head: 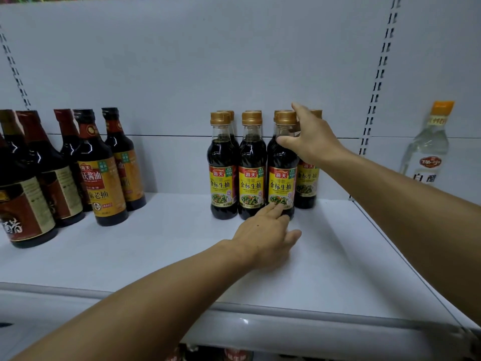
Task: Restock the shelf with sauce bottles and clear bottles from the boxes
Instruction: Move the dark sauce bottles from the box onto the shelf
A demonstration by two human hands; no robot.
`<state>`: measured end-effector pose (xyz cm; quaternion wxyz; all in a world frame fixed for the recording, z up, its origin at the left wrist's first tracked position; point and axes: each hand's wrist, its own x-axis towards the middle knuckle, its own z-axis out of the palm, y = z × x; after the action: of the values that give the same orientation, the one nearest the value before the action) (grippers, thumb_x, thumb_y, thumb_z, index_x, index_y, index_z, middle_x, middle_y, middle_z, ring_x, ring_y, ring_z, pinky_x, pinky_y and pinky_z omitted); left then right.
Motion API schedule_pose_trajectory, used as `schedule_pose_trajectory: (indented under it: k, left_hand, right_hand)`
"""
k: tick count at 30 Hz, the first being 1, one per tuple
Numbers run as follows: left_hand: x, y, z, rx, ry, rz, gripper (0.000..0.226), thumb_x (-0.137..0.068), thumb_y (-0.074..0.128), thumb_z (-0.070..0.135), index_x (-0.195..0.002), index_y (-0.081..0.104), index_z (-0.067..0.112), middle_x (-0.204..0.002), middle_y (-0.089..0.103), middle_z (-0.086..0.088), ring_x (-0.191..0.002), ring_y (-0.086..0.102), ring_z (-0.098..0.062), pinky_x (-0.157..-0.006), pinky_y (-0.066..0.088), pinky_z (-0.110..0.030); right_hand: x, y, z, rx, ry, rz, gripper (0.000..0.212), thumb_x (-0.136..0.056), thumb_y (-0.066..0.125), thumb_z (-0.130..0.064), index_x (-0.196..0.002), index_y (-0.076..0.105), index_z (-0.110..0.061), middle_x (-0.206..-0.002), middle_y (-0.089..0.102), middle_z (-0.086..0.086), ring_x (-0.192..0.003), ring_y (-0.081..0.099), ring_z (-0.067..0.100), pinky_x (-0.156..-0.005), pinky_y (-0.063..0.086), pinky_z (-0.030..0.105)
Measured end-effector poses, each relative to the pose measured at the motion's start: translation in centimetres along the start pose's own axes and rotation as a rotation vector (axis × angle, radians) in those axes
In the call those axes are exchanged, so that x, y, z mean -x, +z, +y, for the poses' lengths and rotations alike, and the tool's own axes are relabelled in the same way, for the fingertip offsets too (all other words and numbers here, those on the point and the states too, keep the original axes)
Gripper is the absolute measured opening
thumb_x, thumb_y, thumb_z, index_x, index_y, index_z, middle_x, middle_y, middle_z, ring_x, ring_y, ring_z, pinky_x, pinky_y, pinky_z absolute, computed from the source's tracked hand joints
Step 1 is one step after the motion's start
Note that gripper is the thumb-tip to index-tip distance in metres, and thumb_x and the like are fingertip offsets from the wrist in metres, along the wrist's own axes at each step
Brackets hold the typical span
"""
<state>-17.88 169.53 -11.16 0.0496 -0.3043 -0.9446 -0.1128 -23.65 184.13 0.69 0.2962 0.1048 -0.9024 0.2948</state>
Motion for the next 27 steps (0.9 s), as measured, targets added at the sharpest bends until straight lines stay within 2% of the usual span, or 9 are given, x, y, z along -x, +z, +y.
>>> schedule_pose_trajectory:
  k: [3,6,9,11,15,20,27]
  left_hand:
    - [1.1,-0.5,0.0,0.049,-0.004,0.022,0.055,-0.103,0.034,0.044,-0.141,0.045,0.006,-0.161,0.022,-0.009,-0.149,0.012,-0.021,-0.119,0.015,-0.038]
    - [2.3,-1.0,0.0,0.072,-0.002,0.038,0.054,-0.102,0.035,0.044,-0.138,0.048,0.006,-0.156,0.030,-0.009,-0.145,0.020,-0.021,-0.116,0.020,-0.039]
    - [3.4,-1.3,0.0,0.074,0.003,0.056,0.051,-0.102,0.036,0.044,-0.131,0.053,0.005,-0.146,0.040,-0.010,-0.136,0.031,-0.022,-0.110,0.029,-0.040]
    - [4.3,-1.6,-0.1,0.080,0.017,0.063,0.050,-0.102,0.037,0.044,-0.131,0.053,0.006,-0.148,0.039,-0.009,-0.138,0.030,-0.022,-0.111,0.030,-0.039]
    - [6.2,-2.3,-0.3,0.107,0.044,0.059,0.053,-0.102,0.035,0.046,-0.139,0.048,0.011,-0.162,0.021,-0.006,-0.149,0.015,-0.019,-0.118,0.018,-0.036]
    - [9.6,-3.2,-0.6,0.116,0.087,0.092,0.053,-0.102,0.035,0.047,-0.141,0.047,0.013,-0.161,0.023,-0.005,-0.149,0.016,-0.018,-0.117,0.018,-0.034]
    - [15.1,-4.1,-1.1,0.116,0.158,0.106,0.056,-0.102,0.035,0.047,-0.146,0.041,0.014,-0.161,0.023,-0.005,-0.148,0.018,-0.017,-0.116,0.018,-0.031]
  right_hand:
    - [1.2,-0.1,-0.8,0.053,0.012,0.024,0.062,-0.088,0.068,-0.030,-0.139,0.035,-0.018,-0.120,0.061,0.009,-0.100,0.060,0.027,-0.088,0.052,0.053]
    - [2.6,-0.3,-1.7,0.104,0.032,0.044,0.059,-0.090,0.066,-0.030,-0.139,0.036,-0.019,-0.116,0.061,0.010,-0.102,0.059,0.030,-0.088,0.051,0.053]
    - [4.1,-0.4,-2.9,0.140,0.046,0.069,0.056,-0.090,0.064,-0.031,-0.140,0.039,-0.019,-0.122,0.060,0.009,-0.105,0.058,0.028,-0.089,0.051,0.052]
    - [5.2,-0.4,-3.7,0.163,0.039,0.074,0.051,-0.091,0.063,-0.031,-0.136,0.045,-0.016,-0.124,0.061,0.009,-0.101,0.059,0.026,-0.086,0.052,0.051]
    - [7.6,-0.4,-5.8,0.170,0.033,0.070,0.054,-0.091,0.063,-0.034,-0.139,0.045,-0.018,-0.122,0.061,0.007,-0.100,0.060,0.022,-0.085,0.053,0.048]
    - [11.1,-0.8,-8.7,0.164,0.044,0.061,0.058,-0.092,0.061,-0.039,-0.144,0.043,-0.019,-0.138,0.055,0.006,-0.118,0.056,0.023,-0.095,0.049,0.049]
    - [16.6,-0.9,-13.5,0.164,0.042,0.057,0.055,-0.093,0.061,-0.039,-0.142,0.046,-0.020,-0.140,0.054,0.004,-0.123,0.054,0.019,-0.101,0.047,0.045]
